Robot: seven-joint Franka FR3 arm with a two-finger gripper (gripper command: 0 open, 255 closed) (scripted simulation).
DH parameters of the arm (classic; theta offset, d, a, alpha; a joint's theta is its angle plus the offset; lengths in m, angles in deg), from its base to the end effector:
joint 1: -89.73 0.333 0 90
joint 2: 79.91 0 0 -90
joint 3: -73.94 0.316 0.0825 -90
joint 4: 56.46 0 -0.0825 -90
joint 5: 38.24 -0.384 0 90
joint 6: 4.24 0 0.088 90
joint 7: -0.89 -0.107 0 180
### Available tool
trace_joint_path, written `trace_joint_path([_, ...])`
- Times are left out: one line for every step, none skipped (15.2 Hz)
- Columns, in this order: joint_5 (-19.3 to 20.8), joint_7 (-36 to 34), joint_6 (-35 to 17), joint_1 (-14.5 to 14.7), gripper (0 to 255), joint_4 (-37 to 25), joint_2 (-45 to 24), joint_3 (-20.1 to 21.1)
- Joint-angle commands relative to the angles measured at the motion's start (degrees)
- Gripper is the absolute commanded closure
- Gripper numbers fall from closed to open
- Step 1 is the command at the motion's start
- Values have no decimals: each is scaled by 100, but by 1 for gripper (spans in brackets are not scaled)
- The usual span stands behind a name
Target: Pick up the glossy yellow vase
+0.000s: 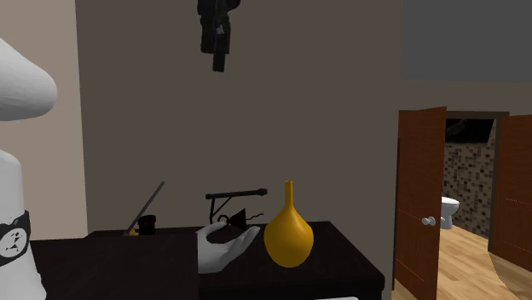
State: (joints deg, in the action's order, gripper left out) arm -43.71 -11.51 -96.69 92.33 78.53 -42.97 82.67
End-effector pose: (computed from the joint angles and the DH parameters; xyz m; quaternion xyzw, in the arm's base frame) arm 0.3365 0.0866 0.5447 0.9982 -0.0313 -0.0507 0.0079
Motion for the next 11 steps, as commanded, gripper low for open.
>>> trace_joint_path([-98, -160, -361, 57, 0, 96, -215, 176])
trace_joint_path([-140, -242, -522, 83, 0, 108, -344, 268])
trace_joint_path([-176, -325, -683, 108, 0, 112, -481, 360])
trace_joint_path([-207, -409, -844, 131, 0, 108, -623, 451])
trace_joint_path([-233, -493, -1003, 153, 0, 97, -772, 543])
trace_joint_path([-252, -580, -1160, 173, 0, 78, -928, 633])
trace_joint_path([-265, -667, -1316, 192, 0, 51, -1090, 723])
trace_joint_path([-270, -757, -1470, 209, 0, 17, -1257, 812])
trace_joint_path([-267, -849, -1621, 224, 0, -24, -1430, 901])
trace_joint_path([-256, -944, -1769, 238, 0, -74, -1609, 989])
trace_joint_path([-236, -1041, -1914, 250, 0, -130, -1793, 1076])
